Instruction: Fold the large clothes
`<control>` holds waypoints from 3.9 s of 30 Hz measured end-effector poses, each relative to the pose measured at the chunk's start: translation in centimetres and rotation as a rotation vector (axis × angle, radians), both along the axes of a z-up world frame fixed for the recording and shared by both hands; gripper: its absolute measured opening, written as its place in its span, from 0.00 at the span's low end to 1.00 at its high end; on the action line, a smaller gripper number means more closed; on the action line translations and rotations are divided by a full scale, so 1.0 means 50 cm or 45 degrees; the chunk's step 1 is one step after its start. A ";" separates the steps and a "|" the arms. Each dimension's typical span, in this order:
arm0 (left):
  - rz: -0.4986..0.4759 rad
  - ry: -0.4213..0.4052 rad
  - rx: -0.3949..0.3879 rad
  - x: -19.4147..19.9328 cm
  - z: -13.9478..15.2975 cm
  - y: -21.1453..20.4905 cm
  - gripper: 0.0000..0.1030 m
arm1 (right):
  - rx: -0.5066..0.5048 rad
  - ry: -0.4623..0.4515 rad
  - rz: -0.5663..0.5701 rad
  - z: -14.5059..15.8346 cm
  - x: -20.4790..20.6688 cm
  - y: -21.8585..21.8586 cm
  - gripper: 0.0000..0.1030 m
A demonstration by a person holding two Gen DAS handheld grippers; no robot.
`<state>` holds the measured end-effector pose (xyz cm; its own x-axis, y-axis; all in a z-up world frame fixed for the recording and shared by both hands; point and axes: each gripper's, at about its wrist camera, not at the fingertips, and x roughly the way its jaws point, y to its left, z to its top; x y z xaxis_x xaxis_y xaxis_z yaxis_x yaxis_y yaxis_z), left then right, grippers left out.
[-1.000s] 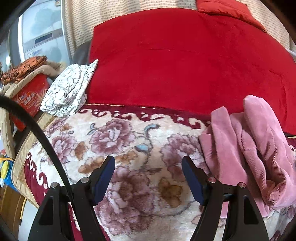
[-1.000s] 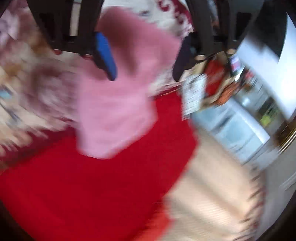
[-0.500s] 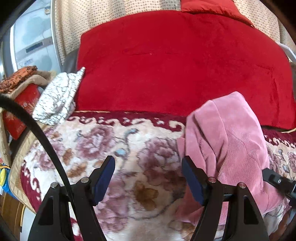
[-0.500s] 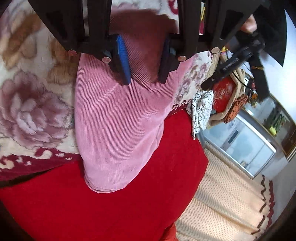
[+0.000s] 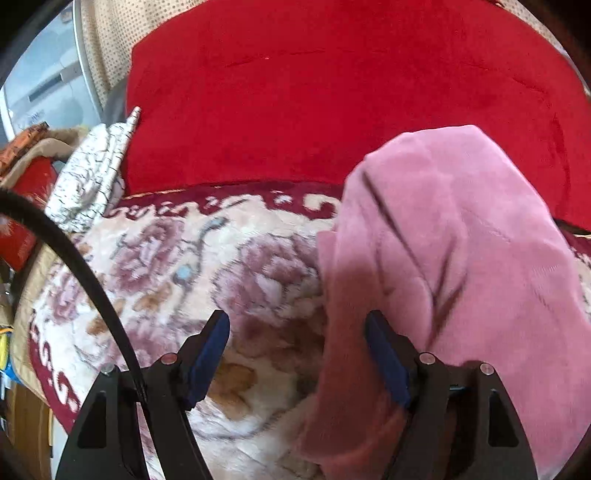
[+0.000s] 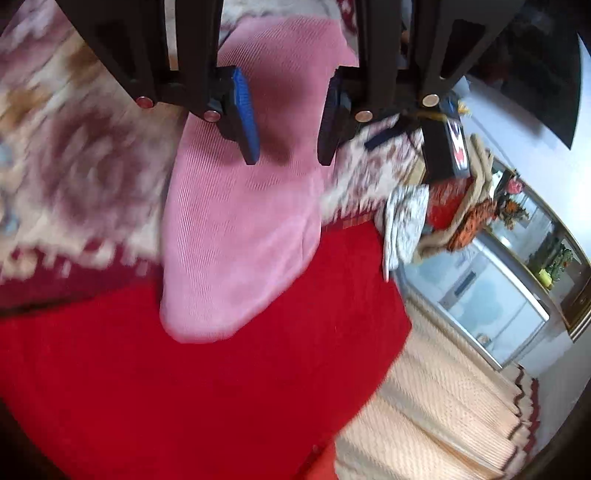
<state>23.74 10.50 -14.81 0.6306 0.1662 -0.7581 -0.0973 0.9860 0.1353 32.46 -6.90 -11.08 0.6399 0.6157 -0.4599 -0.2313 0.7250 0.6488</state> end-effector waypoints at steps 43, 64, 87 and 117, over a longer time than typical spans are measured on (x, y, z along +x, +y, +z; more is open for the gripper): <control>-0.037 -0.073 0.036 -0.048 0.020 0.032 0.75 | -0.230 0.118 0.122 -0.042 -0.035 0.084 0.38; -0.077 -0.149 0.092 -0.048 0.037 0.017 0.75 | -0.237 0.216 -0.043 -0.066 0.155 0.072 0.47; -0.104 -0.113 0.149 -0.061 0.019 -0.004 0.75 | -0.172 0.165 -0.004 -0.065 -0.050 0.051 0.55; -0.219 -0.476 0.108 -0.167 0.168 -0.039 0.90 | -0.240 -0.015 -0.127 0.088 -0.163 -0.013 0.72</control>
